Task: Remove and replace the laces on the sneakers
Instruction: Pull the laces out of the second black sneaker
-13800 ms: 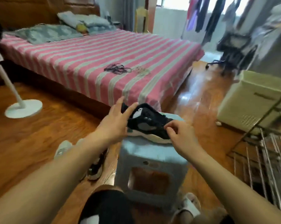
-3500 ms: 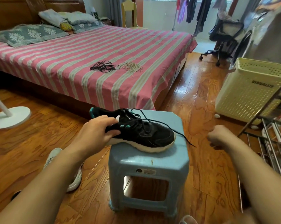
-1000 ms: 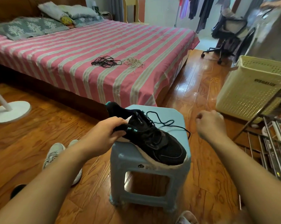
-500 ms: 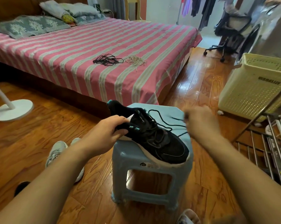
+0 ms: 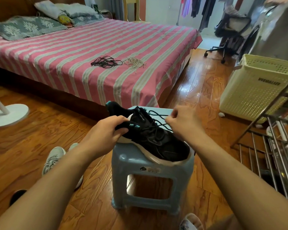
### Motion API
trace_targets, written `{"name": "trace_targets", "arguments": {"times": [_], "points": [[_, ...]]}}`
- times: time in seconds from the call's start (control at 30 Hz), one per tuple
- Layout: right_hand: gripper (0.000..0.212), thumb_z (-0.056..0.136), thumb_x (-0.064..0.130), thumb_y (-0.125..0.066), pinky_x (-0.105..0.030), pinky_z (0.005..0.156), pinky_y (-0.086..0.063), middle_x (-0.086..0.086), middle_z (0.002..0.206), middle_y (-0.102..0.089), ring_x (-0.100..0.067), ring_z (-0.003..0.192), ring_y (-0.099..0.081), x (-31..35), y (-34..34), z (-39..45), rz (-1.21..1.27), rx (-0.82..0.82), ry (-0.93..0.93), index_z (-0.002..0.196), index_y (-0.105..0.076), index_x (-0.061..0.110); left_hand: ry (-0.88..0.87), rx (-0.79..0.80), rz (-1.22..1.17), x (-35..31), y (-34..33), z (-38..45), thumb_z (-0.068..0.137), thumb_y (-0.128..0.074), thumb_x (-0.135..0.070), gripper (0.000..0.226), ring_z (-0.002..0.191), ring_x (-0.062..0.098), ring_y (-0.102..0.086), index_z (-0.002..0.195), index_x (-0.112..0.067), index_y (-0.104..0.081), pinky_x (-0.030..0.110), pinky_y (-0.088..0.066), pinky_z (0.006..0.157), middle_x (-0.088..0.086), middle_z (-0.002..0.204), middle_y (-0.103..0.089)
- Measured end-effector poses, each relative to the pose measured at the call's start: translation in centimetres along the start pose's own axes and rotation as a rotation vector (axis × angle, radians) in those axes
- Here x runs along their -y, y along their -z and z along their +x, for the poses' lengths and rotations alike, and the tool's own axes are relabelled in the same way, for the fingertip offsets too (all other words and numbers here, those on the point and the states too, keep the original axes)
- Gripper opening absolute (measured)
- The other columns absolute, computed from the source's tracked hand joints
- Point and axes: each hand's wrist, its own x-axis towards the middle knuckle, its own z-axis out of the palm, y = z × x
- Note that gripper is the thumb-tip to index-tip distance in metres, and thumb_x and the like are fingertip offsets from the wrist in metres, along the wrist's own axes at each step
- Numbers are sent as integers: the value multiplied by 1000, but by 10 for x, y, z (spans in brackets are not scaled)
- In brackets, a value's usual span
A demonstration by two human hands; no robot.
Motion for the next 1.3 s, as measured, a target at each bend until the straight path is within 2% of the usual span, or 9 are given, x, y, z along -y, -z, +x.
{"name": "trace_targets", "arguments": {"times": [0.17,0.33,0.4,0.5,0.6,0.7,0.9,1.13,1.3], "points": [[17,91,26,-61,-33,66,-45,-8,78,-53,-27,78,-56,-85,20,16,-168,123,-556,90,-61,9,9,-1,35,3,-1,-1,97,-66,-24,22,98,1,-60,113,-41,-65,37,-54,86,-18,101,-63],[19,96,15,-60,-40,74,-56,-15,89,-61,-30,84,-62,-137,25,8,-202,352,-724,105,-64,-1,65,-67,94,13,6,2,97,-67,-26,20,97,5,-60,112,-39,-64,38,-54,84,-16,101,-64],[30,96,11,-60,-38,83,-55,-15,102,-61,-28,92,-62,-129,20,9,-250,446,-628,124,-60,1,55,-41,65,14,9,2,97,-67,-22,24,99,0,-58,113,-40,-63,25,-50,84,-17,103,-62],[48,89,2,-60,-38,96,-51,-10,127,-61,-24,112,-60,-76,14,21,-62,211,-164,135,-58,16,21,-17,26,11,10,-1,96,-67,-16,26,101,-7,-55,112,-37,-61,7,-40,80,-17,104,-60],[32,90,3,-64,-26,87,-49,6,102,-64,-11,95,-59,-7,11,8,231,93,366,112,-75,24,3,8,-37,5,9,-1,95,-67,-10,21,100,0,-56,108,-27,-66,8,-40,80,-11,102,-60],[22,91,15,-70,-22,87,-41,14,93,-58,-11,95,-51,27,1,-9,158,190,643,107,-77,30,-48,56,-70,4,6,-4,94,-68,-6,23,98,7,-58,107,-26,-67,14,-42,81,-9,101,-61],[24,86,9,-73,-37,89,-46,15,94,-55,-11,96,-48,21,2,-1,0,295,690,105,-73,24,-48,65,-93,6,4,-7,96,-66,-8,26,102,7,-59,113,-29,-66,14,-44,83,-9,106,-61],[13,87,28,-75,-28,82,-44,11,95,-55,-12,91,-51,24,-3,-18,109,251,781,98,-71,23,-50,54,-87,5,0,-5,97,-66,-10,27,102,5,-57,112,-32,-64,12,-42,83,-12,105,-59],[7,86,20,-72,-39,68,-48,4,82,-59,-20,81,-51,37,-15,-28,-109,42,834,81,-70,17,-62,80,-66,7,3,-6,98,-65,-11,29,102,6,-59,110,-37,-63,19,-46,85,-14,103,-60]]}}
